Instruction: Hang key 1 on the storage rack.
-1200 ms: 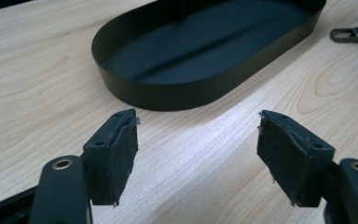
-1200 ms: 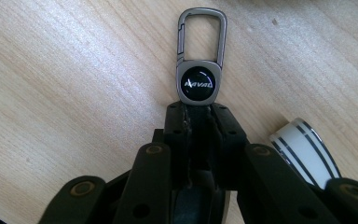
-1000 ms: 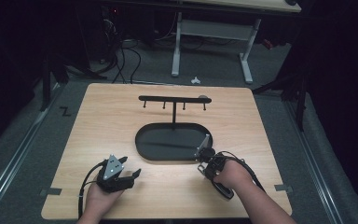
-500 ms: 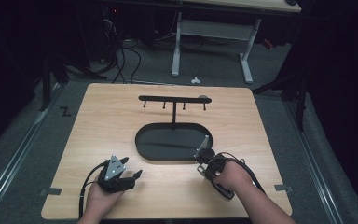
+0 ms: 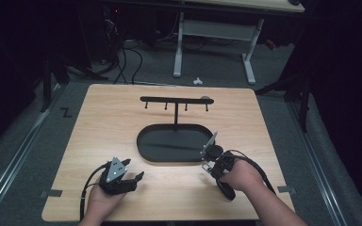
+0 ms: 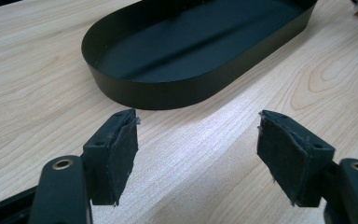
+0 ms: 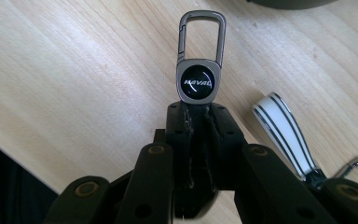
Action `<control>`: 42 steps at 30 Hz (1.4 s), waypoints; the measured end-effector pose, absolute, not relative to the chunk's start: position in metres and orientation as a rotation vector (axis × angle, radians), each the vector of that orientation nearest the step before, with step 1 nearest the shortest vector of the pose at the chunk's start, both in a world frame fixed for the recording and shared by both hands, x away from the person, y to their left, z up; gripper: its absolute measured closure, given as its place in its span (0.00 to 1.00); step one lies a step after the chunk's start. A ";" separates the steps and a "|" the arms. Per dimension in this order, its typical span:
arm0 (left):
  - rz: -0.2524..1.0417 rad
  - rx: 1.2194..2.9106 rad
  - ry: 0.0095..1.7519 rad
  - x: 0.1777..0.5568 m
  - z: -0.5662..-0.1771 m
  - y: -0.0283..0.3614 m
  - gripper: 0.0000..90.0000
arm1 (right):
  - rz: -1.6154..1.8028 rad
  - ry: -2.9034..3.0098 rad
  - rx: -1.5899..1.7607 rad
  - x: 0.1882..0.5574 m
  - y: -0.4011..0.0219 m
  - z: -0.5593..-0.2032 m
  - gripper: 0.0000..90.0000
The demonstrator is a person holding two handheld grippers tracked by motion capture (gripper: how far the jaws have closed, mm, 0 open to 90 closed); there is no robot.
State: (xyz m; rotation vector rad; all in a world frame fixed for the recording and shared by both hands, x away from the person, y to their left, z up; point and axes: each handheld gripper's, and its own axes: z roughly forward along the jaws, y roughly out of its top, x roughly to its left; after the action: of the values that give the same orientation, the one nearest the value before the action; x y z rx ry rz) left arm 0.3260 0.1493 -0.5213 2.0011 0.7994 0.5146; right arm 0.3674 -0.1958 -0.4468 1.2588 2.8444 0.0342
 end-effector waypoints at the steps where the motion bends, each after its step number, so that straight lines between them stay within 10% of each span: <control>1: 0.514 2.001 0.799 0.326 -0.521 0.149 0.33 | 0.047 2.848 1.242 0.368 -0.197 -0.445 0.89; 42: 0.514 1.988 0.804 0.327 -0.520 0.153 0.33 | 0.294 2.722 1.219 0.404 -0.174 -0.348 0.89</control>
State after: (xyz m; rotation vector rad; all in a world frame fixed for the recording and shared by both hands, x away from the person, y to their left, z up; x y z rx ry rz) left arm 0.3266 0.1529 -0.5200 1.9877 0.8043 0.5137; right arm 0.4042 -0.1736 -0.3477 1.2195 2.7220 0.2942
